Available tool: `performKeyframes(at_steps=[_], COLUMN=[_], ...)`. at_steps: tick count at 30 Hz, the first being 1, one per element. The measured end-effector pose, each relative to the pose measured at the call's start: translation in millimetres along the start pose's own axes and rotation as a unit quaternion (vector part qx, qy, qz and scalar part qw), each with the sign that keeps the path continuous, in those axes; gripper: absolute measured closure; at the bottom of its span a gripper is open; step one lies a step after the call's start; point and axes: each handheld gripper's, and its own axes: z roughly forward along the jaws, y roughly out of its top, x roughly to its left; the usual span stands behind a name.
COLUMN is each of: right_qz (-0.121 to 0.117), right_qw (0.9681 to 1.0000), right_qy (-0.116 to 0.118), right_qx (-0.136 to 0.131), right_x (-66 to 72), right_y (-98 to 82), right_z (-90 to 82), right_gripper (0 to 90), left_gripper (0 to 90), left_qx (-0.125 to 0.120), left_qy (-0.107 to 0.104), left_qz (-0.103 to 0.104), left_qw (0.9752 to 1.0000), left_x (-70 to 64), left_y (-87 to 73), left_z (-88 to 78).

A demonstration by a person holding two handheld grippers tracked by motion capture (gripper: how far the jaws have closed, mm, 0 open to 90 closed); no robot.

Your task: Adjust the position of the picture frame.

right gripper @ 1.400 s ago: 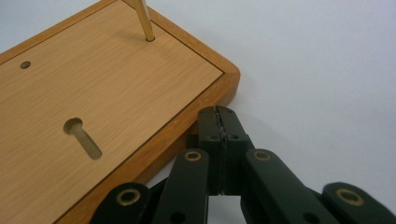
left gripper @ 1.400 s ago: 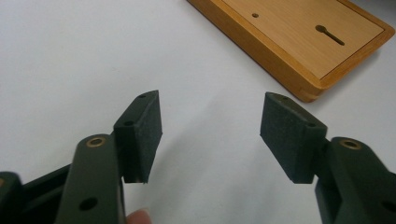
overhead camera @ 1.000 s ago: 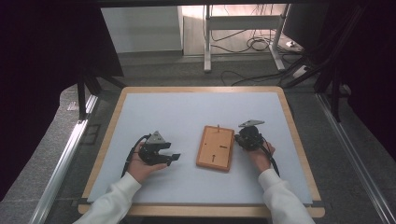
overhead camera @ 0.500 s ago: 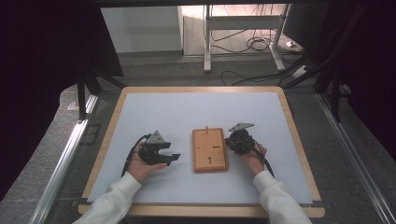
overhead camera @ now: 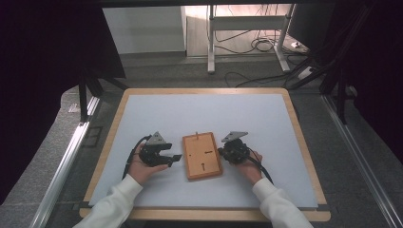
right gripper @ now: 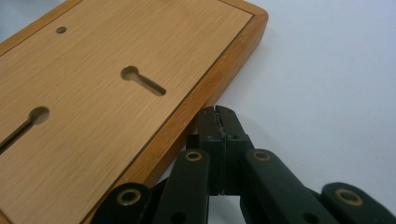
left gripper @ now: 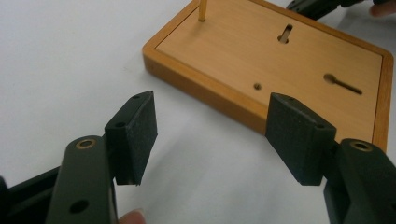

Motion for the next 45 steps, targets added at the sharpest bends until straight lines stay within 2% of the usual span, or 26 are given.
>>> performKeyframes(at_steps=[4,7,17,24,28,34,40,45], right_qz=[-0.014,-0.006,-0.029,-0.009,-0.017,-0.017,-0.028,-0.031], right_qw=[0.9999,0.9998,0.9989,0.9979,0.9967,0.9940,0.9935,0.9948], right_qy=[0.008,0.018,0.036,0.065,0.079,0.108,0.110,0.095], right_qx=[0.000,0.000,0.004,0.005,0.006,0.003,0.000,-0.018], right_x=[6.9,5.6,25.0,27.8,35.5,45.1,48.1,42.2], right_y=[1.0,0.1,-12.0,-19.2,-18.9,-18.0,-17.4,-16.5], right_z=[1.2,-0.9,-26.2,-32.0,-31.8,-29.4,-28.1,-35.1], right_gripper=[90.0,90.0,90.0,90.0,90.0,90.0,90.0,90.0], left_gripper=[34.2,34.1,34.0,34.0,34.0,34.0,33.9,33.8], left_qx=[0.000,-0.001,0.002,0.005,0.004,0.002,0.002,-0.001], left_qy=[0.001,0.001,0.002,0.002,0.002,0.003,0.003,0.004], left_qz=[-0.002,-0.002,-0.001,0.000,-0.002,-0.002,-0.001,-0.002], left_qw=[1.0000,1.0000,1.0000,1.0000,1.0000,1.0000,1.0000,1.0000], left_x=[1.1,1.7,0.9,0.9,1.3,1.6,1.8,3.6], left_y=[0.0,-0.3,-0.3,-0.3,-0.2,-0.2,-0.3,-0.9], left_z=[-0.1,-0.7,1.0,3.0,2.1,1.6,1.5,0.6])
